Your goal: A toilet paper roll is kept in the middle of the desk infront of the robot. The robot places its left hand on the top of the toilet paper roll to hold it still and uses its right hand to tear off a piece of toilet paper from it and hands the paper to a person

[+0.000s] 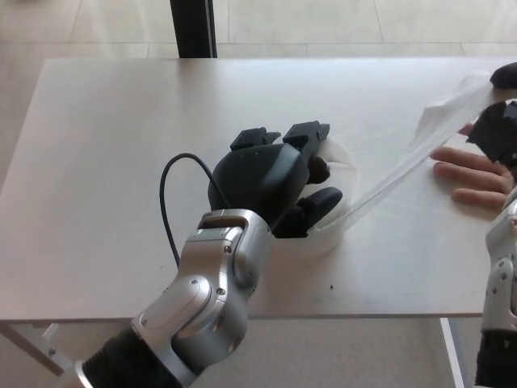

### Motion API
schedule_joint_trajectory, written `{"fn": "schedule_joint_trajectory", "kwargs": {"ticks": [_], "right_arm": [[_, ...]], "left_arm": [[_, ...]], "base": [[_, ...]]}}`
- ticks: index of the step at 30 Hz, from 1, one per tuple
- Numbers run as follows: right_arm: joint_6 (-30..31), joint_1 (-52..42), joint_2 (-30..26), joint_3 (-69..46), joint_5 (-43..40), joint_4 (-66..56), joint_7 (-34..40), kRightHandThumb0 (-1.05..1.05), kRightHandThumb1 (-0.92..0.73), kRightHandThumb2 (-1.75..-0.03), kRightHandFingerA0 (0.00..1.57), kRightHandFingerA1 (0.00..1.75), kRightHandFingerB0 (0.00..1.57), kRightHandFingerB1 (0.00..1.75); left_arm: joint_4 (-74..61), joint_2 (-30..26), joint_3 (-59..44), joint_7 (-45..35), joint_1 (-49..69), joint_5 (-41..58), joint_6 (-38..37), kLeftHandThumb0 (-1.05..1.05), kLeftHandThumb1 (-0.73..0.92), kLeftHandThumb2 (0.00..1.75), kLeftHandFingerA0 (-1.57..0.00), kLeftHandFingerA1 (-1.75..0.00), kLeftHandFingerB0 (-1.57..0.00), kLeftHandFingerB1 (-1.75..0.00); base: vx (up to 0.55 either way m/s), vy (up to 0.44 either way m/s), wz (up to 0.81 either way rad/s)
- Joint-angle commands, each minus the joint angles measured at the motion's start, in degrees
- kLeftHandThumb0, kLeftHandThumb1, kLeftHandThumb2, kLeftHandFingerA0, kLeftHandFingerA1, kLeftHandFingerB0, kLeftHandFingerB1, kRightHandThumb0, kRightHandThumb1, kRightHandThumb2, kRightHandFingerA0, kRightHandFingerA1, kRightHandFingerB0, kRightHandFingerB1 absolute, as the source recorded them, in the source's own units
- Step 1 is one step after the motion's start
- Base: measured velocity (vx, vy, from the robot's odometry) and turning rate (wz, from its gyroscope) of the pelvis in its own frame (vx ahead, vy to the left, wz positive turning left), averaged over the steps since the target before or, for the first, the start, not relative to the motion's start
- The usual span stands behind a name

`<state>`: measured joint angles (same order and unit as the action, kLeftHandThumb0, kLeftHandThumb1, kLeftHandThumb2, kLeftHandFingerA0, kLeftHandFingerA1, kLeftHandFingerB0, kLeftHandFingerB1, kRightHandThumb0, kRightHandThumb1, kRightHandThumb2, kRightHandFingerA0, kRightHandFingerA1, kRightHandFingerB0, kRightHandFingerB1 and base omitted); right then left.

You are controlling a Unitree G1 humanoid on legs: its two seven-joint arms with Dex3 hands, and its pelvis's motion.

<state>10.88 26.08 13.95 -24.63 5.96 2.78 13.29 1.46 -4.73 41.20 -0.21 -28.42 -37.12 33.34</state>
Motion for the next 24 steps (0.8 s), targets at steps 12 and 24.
{"fn": "schedule_joint_trajectory", "kwargs": {"ticks": [12, 24], "right_arm": [[14.0, 17.93, 6.59, -16.4, -29.99, -5.92, 23.27, -0.18, -0.63, -0.96, 1.01, 1.75, 0.84, 1.59], [16.06, 22.37, 2.77, -17.04, -34.59, -7.03, 26.2, -0.4, -0.59, -0.98, 1.3, 1.45, 0.99, 1.27]], "left_arm": [[2.06, -2.88, 2.52, -2.36, 10.51, -0.06, -2.15, -0.42, 0.81, 0.64, -0.16, -0.56, -0.25, -0.38], [-0.12, -3.37, 4.63, -2.38, 16.62, -1.61, -1.89, -0.4, 0.82, 0.64, -0.16, -0.55, -0.23, -0.38]], "base": [[0.0, 0.0, 0.0], [0.0, 0.0, 0.0]]}}
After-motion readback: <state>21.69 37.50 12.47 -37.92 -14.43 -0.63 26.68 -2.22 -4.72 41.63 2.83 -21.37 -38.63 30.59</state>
